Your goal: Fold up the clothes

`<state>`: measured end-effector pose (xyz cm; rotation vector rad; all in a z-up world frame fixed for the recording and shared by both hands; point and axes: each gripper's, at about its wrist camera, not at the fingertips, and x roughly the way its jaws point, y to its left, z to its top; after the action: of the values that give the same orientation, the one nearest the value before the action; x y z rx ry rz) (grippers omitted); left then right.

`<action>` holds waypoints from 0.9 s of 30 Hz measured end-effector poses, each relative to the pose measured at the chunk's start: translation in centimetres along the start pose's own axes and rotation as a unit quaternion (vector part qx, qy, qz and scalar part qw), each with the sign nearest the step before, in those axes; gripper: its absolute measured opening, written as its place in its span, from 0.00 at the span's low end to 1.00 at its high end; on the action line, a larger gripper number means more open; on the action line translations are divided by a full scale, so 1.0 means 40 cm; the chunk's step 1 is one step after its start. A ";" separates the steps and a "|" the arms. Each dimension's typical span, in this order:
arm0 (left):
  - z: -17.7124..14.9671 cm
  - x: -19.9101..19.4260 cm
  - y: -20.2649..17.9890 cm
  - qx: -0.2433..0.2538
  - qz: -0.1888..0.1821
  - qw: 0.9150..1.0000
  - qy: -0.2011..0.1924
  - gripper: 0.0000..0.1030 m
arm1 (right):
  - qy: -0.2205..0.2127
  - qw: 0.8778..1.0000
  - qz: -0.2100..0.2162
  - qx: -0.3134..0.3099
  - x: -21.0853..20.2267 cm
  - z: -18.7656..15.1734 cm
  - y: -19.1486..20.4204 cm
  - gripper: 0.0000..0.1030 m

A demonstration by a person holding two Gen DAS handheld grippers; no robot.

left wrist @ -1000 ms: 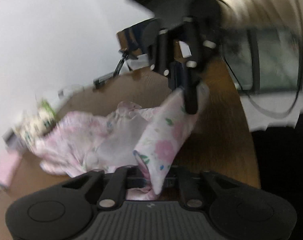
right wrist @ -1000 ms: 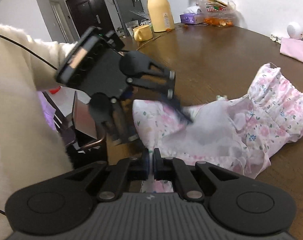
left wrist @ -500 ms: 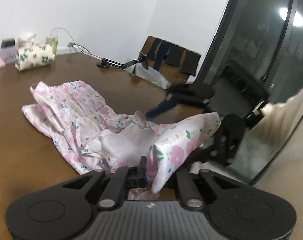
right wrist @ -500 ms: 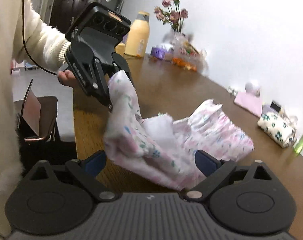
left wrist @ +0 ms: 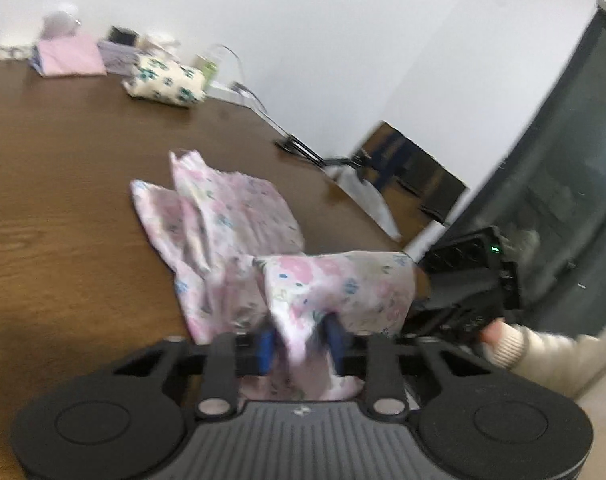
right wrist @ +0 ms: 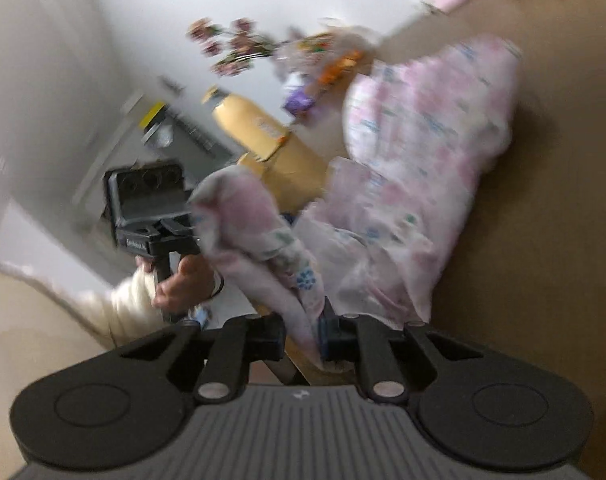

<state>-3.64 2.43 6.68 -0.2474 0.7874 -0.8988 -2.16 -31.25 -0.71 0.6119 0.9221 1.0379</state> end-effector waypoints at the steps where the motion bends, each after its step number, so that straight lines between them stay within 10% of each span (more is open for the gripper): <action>1: 0.003 0.003 -0.001 -0.006 0.003 1.000 -0.009 0.18 | -0.007 1.000 -0.004 0.014 -0.007 0.001 -0.004 0.17; 7: 0.035 0.053 -0.006 -0.028 0.059 0.997 -0.040 0.16 | -0.101 0.993 -0.059 0.029 -0.063 0.020 0.018 0.47; 11: 0.027 0.137 -0.033 0.014 0.166 0.985 -0.035 0.27 | -0.149 0.974 -0.171 -0.028 -0.091 0.005 0.053 0.60; 16: 0.033 0.130 -0.038 0.005 0.143 0.987 -0.070 0.46 | -0.204 0.931 -0.290 -0.087 -0.113 -0.035 0.130 0.85; 19: 0.035 0.147 -0.035 0.005 0.149 0.987 -0.063 0.45 | -0.204 0.937 -0.275 -0.060 -0.079 -0.054 0.126 0.92; 24: 0.035 0.168 -0.020 -0.011 0.141 0.989 -0.053 0.41 | -0.195 0.930 -0.306 -0.056 0.014 -0.053 0.127 0.79; 27: 0.033 0.164 -0.012 -0.013 0.144 0.988 -0.053 0.37 | -0.197 0.928 -0.312 -0.046 0.031 -0.042 0.119 0.50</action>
<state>-0.56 -3.14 4.51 -0.1966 0.7146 -0.5994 -5.49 -28.17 1.83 0.3838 0.6377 0.3606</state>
